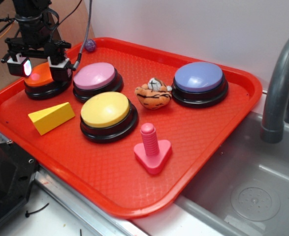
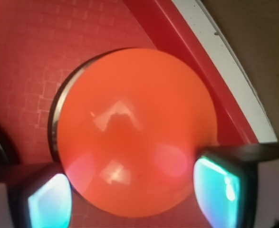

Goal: Push the orange button.

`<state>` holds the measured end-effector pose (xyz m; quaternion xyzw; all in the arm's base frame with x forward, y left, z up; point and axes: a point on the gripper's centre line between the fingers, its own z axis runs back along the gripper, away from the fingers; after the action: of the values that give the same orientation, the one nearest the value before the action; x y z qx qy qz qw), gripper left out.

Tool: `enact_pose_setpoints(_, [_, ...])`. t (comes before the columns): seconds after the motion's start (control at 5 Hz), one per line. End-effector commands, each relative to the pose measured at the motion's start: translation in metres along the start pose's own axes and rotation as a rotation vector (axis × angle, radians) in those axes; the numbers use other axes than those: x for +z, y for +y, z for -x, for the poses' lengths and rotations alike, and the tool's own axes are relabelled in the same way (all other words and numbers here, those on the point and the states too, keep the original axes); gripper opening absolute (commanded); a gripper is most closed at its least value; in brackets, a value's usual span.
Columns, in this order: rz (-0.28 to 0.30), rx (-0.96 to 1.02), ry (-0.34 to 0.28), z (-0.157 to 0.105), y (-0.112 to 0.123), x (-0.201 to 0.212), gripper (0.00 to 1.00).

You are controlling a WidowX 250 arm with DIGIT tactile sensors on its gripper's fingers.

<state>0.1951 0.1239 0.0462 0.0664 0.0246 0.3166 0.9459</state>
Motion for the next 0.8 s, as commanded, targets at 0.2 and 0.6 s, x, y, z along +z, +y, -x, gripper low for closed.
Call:
enact_pose_setpoints(0.2, [0.084,-0.051,-0.015,-0.011,0.01,0.065,1.0])
enact_pose_setpoints(0.6, [0.09,-0.045,-0.067,-0.008,0.005,0.085,1.0])
